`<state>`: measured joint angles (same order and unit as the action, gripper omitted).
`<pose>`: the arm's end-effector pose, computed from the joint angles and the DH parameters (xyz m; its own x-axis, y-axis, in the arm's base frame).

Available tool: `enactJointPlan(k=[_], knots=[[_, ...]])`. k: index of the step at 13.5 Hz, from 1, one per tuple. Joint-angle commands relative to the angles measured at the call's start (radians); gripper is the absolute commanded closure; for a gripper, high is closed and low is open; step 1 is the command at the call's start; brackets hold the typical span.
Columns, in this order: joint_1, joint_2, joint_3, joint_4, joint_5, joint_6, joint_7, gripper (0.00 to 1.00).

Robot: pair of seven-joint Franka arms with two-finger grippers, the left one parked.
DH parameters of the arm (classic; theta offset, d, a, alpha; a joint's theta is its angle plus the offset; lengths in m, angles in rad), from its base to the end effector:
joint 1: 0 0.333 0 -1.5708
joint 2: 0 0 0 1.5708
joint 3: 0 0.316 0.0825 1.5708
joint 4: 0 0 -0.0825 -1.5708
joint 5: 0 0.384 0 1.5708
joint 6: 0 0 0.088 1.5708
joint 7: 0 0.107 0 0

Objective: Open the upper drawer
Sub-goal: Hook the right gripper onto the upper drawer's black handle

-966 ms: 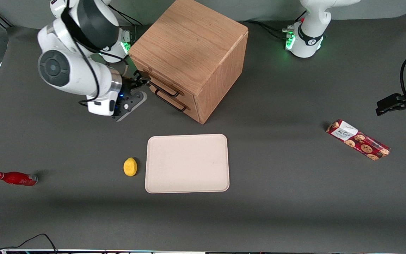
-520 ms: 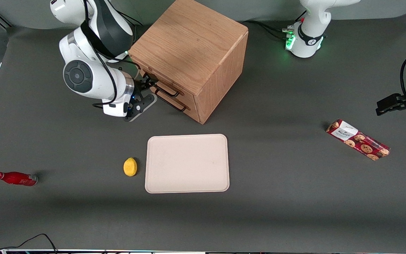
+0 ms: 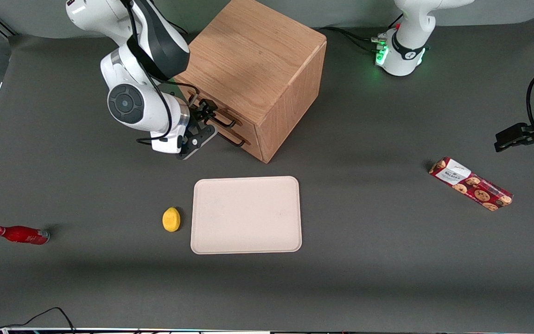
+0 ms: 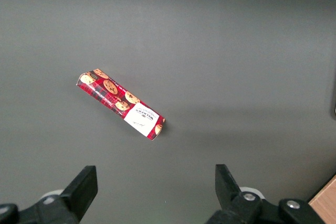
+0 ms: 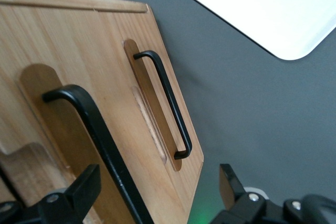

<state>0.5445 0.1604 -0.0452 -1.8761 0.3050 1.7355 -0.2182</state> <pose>0.4836 0.2959 0.4084 0.7659 0.5969 -0.2389 0.5179 -0.7930 -0.3208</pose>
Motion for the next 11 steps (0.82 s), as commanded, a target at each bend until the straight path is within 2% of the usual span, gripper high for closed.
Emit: enactJointPlan(k=[1,7,9,11], knots=[[-0.008,-0.015,0.004,-0.038,0.011,0.024,-0.084,0.00],[-0.006,-0.010,0.004,-0.080,0.003,0.074,-0.130,0.00],[-0.006,0.001,0.004,-0.078,-0.053,0.096,-0.150,0.00],[-0.008,0.011,0.002,-0.075,-0.059,0.102,-0.184,0.00]])
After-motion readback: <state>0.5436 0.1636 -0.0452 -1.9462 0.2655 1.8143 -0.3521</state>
